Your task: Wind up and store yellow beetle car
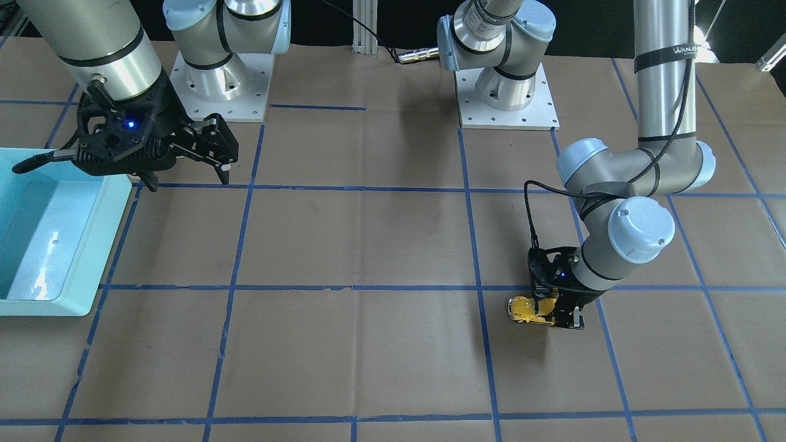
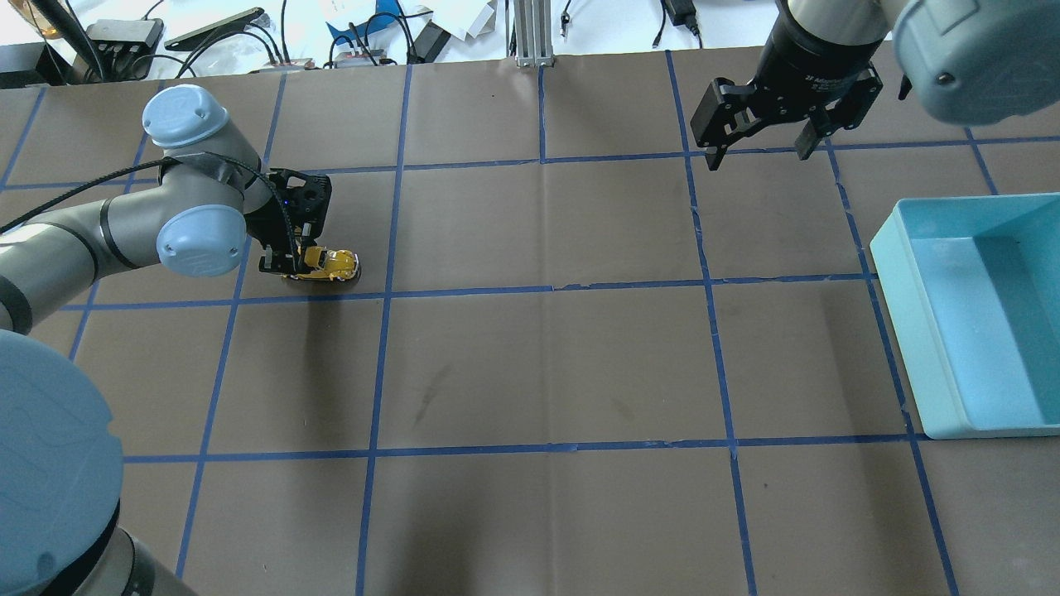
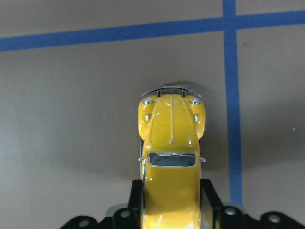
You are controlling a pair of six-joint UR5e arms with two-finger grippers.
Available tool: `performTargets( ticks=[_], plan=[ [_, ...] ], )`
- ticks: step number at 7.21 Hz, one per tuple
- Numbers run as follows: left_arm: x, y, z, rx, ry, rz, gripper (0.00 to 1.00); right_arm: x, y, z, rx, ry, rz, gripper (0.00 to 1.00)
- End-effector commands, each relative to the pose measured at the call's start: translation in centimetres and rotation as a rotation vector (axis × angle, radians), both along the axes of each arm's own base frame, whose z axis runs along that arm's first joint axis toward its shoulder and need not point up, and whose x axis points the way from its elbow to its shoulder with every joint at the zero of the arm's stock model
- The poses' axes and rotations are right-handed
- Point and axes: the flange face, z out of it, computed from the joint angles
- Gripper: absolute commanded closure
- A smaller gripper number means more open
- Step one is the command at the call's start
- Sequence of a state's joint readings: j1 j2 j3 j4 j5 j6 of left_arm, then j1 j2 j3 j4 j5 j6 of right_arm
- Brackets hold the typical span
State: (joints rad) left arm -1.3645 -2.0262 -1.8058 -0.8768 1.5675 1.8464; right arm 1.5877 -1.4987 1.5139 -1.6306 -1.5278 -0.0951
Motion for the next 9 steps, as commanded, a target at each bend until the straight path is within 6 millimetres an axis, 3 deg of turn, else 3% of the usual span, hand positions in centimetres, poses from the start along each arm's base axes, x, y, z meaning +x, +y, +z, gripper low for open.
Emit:
performTargets(
  ticks=[1,7,9],
  plan=[
    [0.4,0.0,-0.1,0.001,-0.002,0.003,1.00,0.0,0.0,0.0,0.000,0.000,0.000,0.00],
    [0.6,0.0,-0.1,0.003,-0.003,0.006,1.00,0.0,0.1,0.2,-0.004,-0.002,0.000,0.00],
    [2.3,0.2,-0.2,0.005,-0.001,0.023,1.00,-0.1,0.1,0.2,-0.005,0.000,0.000,0.00]
  ],
)
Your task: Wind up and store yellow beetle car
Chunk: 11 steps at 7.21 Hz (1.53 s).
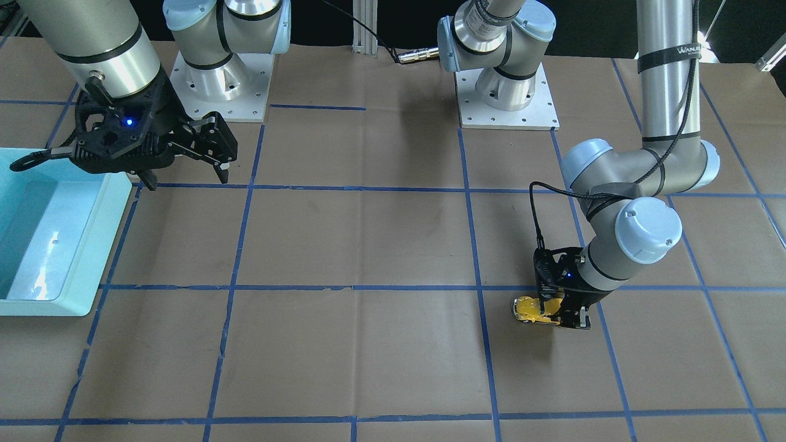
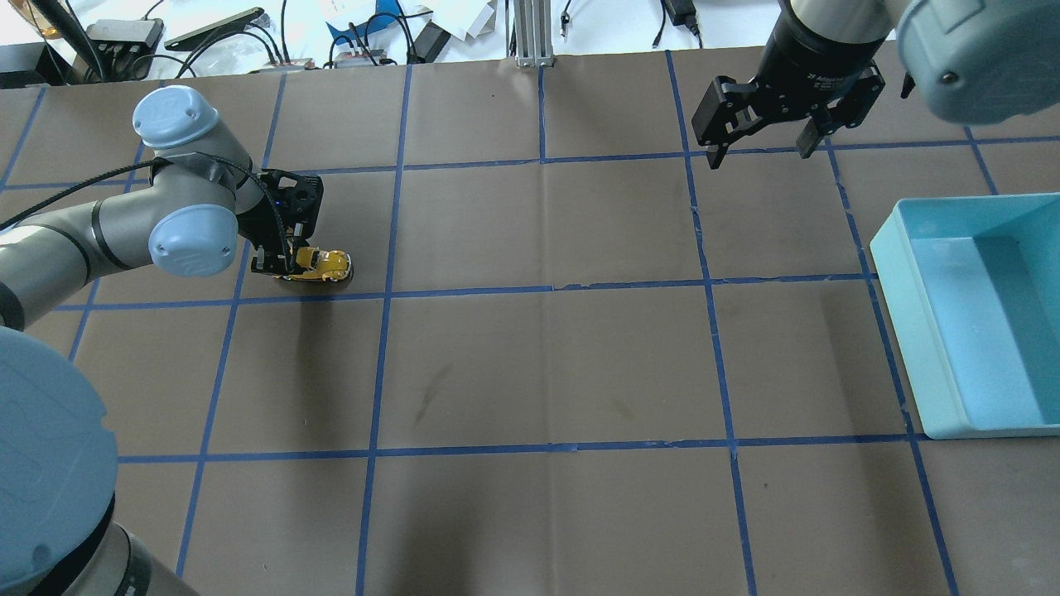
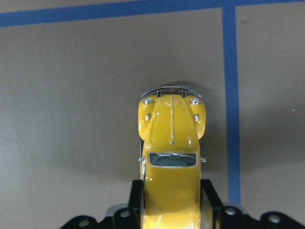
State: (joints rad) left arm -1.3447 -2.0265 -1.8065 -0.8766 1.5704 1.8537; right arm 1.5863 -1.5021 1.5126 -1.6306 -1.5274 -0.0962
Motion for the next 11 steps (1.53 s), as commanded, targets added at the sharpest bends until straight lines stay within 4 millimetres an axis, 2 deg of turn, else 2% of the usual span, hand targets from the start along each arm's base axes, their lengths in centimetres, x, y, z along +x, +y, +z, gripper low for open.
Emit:
performTargets(
  ticks=[1,7,11],
  plan=[
    [1.6,0.2,-0.3,0.006,0.001,0.006,1.00,-0.2,0.0,-0.1,0.006,0.001,-0.003,0.00],
    [2.5,0.2,-0.2,0.006,0.000,0.018,1.00,0.2,0.3,0.4,-0.006,0.000,0.003,0.00],
    [2.6,0.3,-0.2,0.006,0.000,0.020,1.00,0.1,0.1,0.0,0.001,-0.001,0.008,0.00]
  ],
)
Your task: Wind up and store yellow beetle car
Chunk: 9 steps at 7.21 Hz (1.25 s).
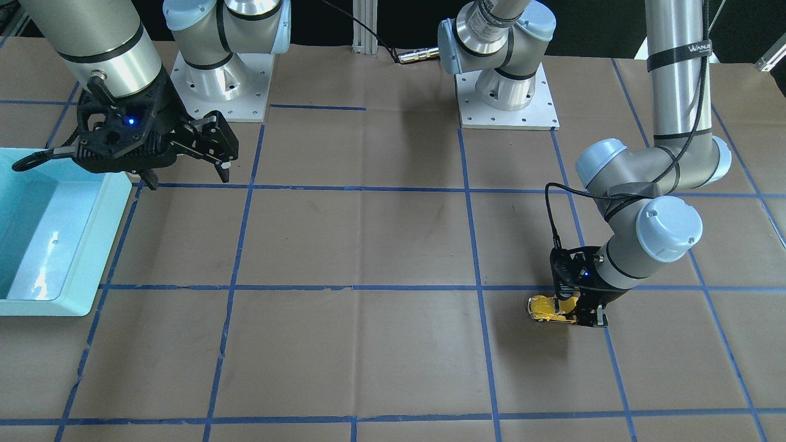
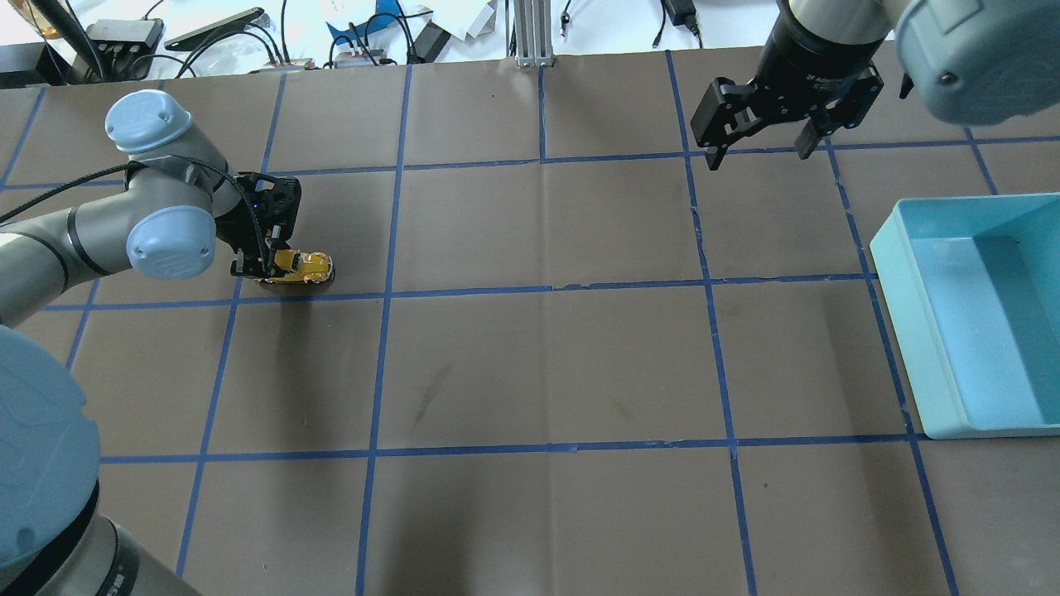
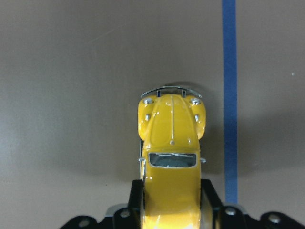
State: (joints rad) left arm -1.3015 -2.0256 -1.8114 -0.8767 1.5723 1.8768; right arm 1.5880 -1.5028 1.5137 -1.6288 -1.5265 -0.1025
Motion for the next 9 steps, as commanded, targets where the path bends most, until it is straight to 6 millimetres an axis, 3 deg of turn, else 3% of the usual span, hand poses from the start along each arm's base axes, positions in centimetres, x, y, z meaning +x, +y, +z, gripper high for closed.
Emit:
performTargets(
  ticks=[1,9],
  plan=[
    [0.0,0.0,-0.1,0.002,0.000,0.000,1.00,0.0,0.0,0.0,-0.002,0.001,0.000,0.00],
    [1.2,0.1,-0.1,0.003,0.001,0.020,0.99,0.0,0.0,-0.1,0.001,0.001,-0.002,0.00]
  ],
)
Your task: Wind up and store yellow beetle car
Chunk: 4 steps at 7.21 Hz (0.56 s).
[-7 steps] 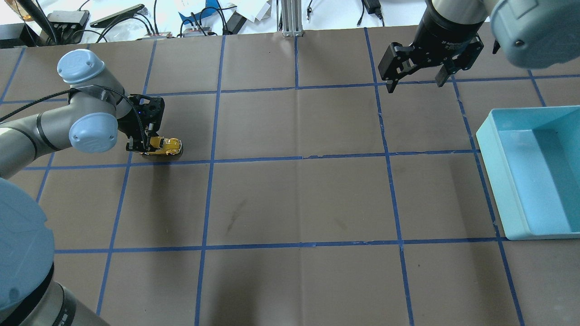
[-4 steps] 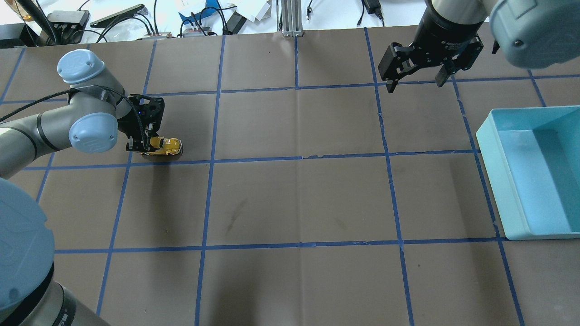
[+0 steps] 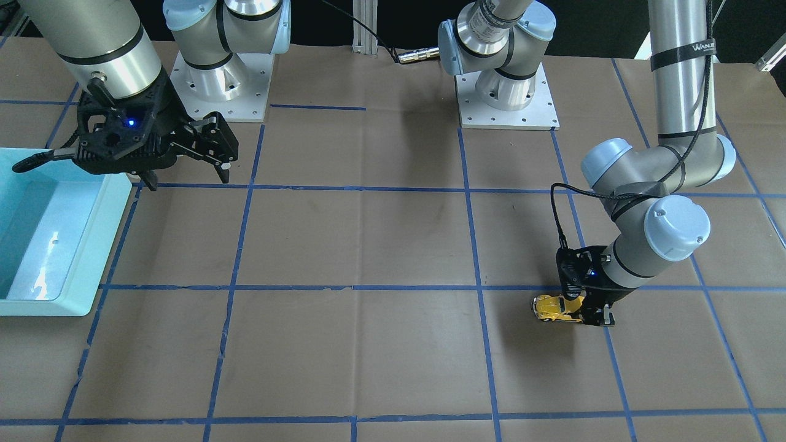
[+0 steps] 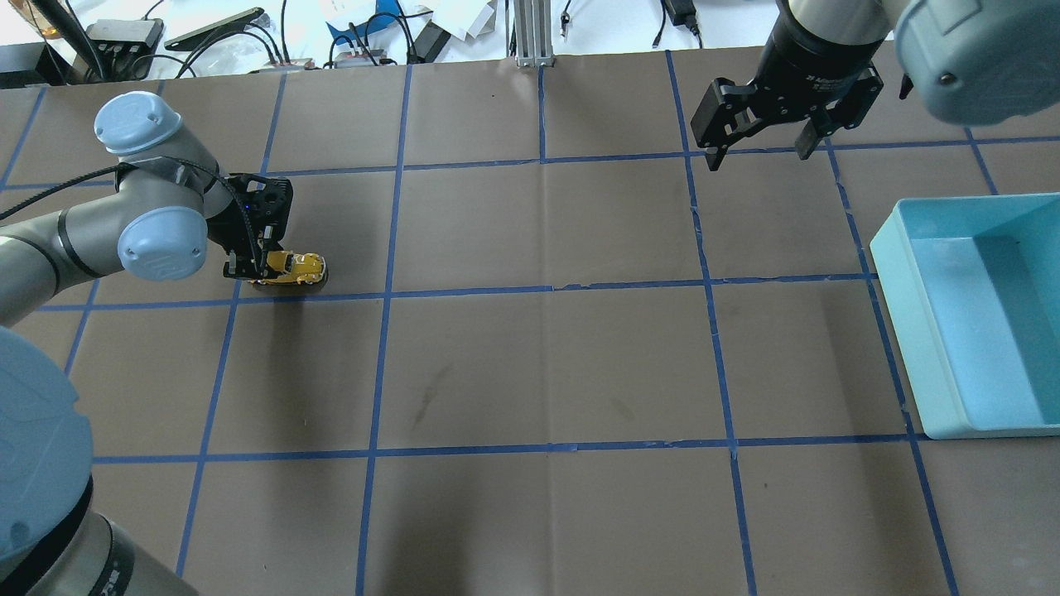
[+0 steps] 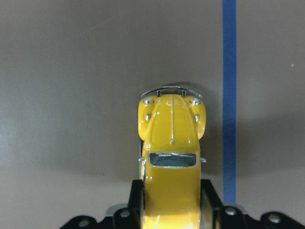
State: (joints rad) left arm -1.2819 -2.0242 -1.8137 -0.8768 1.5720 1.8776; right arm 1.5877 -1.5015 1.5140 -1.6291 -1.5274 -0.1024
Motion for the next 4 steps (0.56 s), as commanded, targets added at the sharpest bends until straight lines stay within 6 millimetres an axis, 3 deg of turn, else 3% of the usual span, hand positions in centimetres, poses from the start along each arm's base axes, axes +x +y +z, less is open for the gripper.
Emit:
performTargets(
  ticks=[1,3,4],
  plan=[
    [0.07,0.04,-0.17,0.004,-0.001,0.002,0.98,0.00,0.01,0.01,0.000,0.000,0.000,0.00],
    [0.17,-0.02,-0.07,0.005,-0.008,0.002,0.83,0.00,-0.04,-0.07,0.001,0.001,0.000,0.00],
    [0.17,-0.03,-0.15,0.006,-0.008,0.004,0.33,0.00,-0.05,-0.05,0.000,0.000,0.000,0.00]
  ],
)
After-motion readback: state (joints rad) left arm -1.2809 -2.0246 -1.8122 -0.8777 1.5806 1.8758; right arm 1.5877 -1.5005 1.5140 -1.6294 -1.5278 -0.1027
